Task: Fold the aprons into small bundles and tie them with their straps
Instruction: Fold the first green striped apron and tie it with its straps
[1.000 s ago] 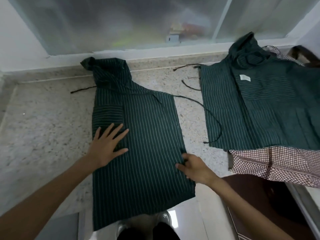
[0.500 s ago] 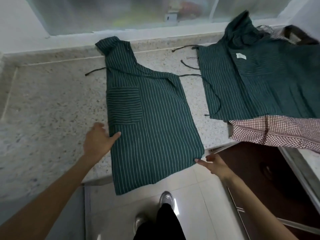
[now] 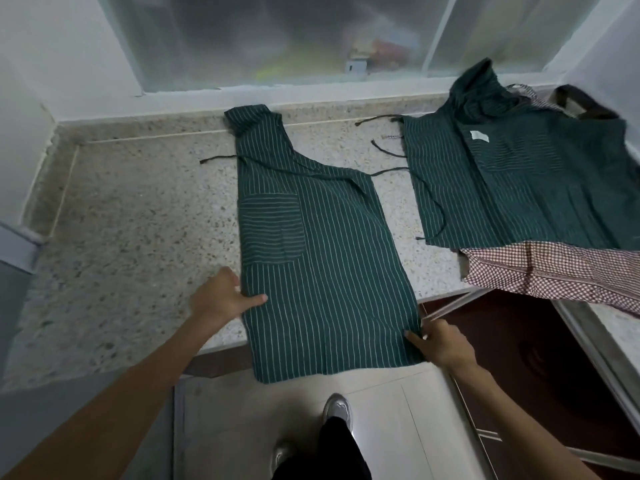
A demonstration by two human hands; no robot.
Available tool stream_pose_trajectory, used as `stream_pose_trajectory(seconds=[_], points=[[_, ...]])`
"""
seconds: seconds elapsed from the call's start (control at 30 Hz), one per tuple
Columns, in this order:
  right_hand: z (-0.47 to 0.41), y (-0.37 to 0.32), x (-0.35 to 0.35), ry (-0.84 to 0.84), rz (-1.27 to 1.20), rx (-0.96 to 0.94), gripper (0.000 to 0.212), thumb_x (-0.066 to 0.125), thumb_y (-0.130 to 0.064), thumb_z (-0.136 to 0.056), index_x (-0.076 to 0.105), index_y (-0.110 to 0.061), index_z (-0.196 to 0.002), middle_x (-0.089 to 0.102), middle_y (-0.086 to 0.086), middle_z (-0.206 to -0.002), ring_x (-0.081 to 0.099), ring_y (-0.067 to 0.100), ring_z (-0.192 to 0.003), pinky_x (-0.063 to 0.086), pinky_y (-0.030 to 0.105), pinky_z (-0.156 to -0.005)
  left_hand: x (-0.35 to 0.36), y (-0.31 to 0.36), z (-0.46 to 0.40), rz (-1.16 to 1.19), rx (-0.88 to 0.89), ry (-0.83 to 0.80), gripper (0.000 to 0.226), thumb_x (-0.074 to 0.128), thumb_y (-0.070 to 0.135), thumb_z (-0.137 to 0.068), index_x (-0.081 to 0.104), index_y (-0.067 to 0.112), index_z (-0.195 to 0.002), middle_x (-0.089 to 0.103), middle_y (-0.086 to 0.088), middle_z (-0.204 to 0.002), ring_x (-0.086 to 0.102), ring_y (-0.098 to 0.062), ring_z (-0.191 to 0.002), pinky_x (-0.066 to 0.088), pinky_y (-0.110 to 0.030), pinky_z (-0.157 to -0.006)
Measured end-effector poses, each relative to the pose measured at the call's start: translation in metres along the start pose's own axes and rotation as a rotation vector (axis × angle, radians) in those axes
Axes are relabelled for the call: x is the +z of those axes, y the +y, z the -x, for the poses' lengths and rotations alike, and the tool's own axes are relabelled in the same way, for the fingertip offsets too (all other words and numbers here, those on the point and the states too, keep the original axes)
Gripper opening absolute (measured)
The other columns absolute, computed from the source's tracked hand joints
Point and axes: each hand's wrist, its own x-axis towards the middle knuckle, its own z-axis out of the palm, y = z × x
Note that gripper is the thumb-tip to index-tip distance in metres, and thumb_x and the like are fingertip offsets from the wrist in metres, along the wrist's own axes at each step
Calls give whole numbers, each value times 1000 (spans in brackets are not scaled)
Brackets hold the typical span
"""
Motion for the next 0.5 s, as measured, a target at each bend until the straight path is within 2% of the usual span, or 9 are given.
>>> stream_pose_trajectory(seconds=[0.07, 0.17, 0.23, 0.3, 0.4, 0.5], points=[[-5, -6, -13, -14, 108, 18, 33, 59, -55, -83, 57, -23, -78, 58, 0, -86, 62, 25, -93, 45, 31, -76, -14, 1, -4, -126, 52, 87, 56, 71, 64, -66, 45, 18, -86, 58, 2, -75, 57, -16, -69, 40, -27, -56], [-26, -28, -45, 115, 117, -41, 41, 57, -52, -86, 56, -18, -111, 64, 5, -106, 61, 27, -101, 45, 32, -79, -37, 6, -33, -76, 233, 141, 33, 69, 46, -78, 55, 19, -93, 62, 1, -93, 58, -18, -83, 46, -31, -72], [-56, -57, -72, 158, 39, -143, 37, 56, -45, -89, 57, -18, -114, 67, 7, -109, 63, 26, -99, 49, 33, -81, -49, 16, -62, -121, 339, 152, 23, 65, 29, -86, 61, 17, -106, 61, -5, -112, 57, -22, -98, 45, -33, -84], [-95, -93, -93, 180, -57, -232, 28, 55, -38, -92, 61, -17, -111, 68, 6, -107, 63, 25, -97, 49, 31, -76, -57, 32, -96, -194, 376, 121, 31, 59, 22, -90, 58, 14, -120, 55, -8, -126, 52, -24, -111, 41, -32, -94], [-155, -144, -109, 246, -116, -313, 29, 56, -35, -92, 59, -17, -115, 67, 4, -108, 62, 25, -100, 49, 32, -77, -62, 56, -147, -362, 377, 41, 47, 48, 34, -96, 42, 16, -138, 34, -7, -147, 34, -24, -132, 30, -31, -107], [-206, -176, -104, 273, -77, -353, 46, 60, -41, -88, 50, -16, -125, 59, 4, -118, 58, 26, -106, 50, 36, -83, -58, 71, -186, -537, 382, 30, 60, 39, 52, -94, 30, 22, -144, 20, 1, -154, 21, -20, -140, 27, -35, -111]])
